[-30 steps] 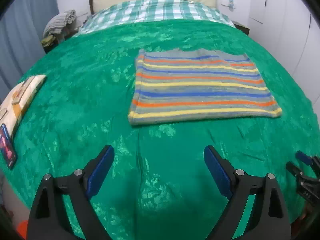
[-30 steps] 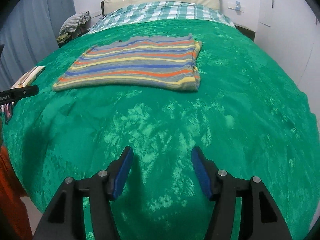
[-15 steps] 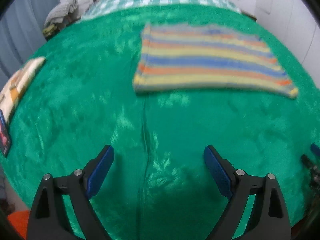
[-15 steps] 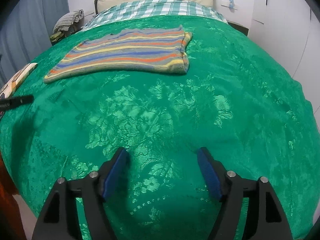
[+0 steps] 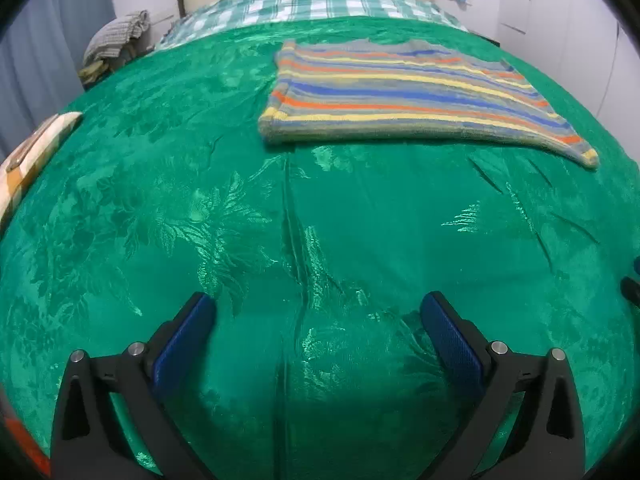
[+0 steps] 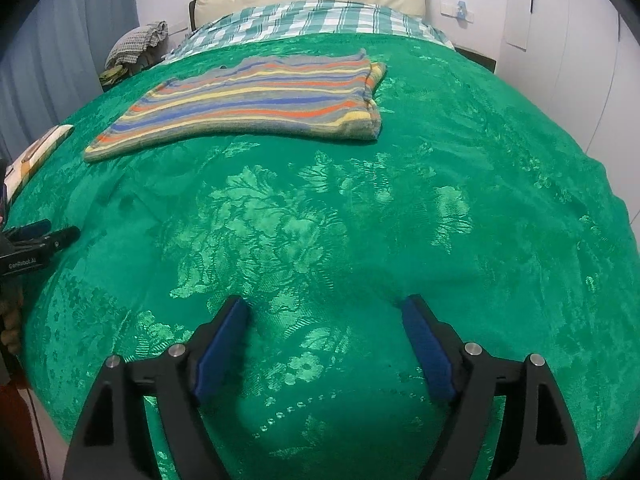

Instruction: Fold small clothes

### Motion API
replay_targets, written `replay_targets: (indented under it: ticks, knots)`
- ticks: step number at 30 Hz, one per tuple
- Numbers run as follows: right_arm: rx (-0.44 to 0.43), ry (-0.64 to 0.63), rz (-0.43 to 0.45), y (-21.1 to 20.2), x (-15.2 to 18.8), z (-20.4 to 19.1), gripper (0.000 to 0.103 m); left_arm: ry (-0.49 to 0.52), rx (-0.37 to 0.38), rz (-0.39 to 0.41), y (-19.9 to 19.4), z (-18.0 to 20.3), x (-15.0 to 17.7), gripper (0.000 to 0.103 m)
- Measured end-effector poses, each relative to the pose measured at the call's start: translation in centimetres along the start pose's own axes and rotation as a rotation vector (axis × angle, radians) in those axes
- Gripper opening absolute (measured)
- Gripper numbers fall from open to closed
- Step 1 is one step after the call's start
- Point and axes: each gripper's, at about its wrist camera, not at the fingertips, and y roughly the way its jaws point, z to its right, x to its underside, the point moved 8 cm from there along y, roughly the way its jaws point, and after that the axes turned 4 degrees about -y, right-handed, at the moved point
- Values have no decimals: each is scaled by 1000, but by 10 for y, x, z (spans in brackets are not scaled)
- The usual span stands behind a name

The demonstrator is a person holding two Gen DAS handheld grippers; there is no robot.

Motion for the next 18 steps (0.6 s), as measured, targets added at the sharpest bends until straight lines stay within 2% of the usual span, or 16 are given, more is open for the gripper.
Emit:
replay_targets:
  ticks: [11, 14, 16, 18]
  knots:
    - [29, -13, -38, 3, 0, -2, 81, 40, -21, -46, 8, 3, 0, 102]
    - [37, -6, -37, 2, 0, -3, 81, 40, -17, -31, 5, 2, 0, 102]
    - [22, 3, -48, -2, -3, -2, 81, 51, -13, -23, -3, 2, -2, 102]
    - [-33, 30, -70, -8, -10, 2, 80, 75, -25, -30, -15, 6, -4, 101]
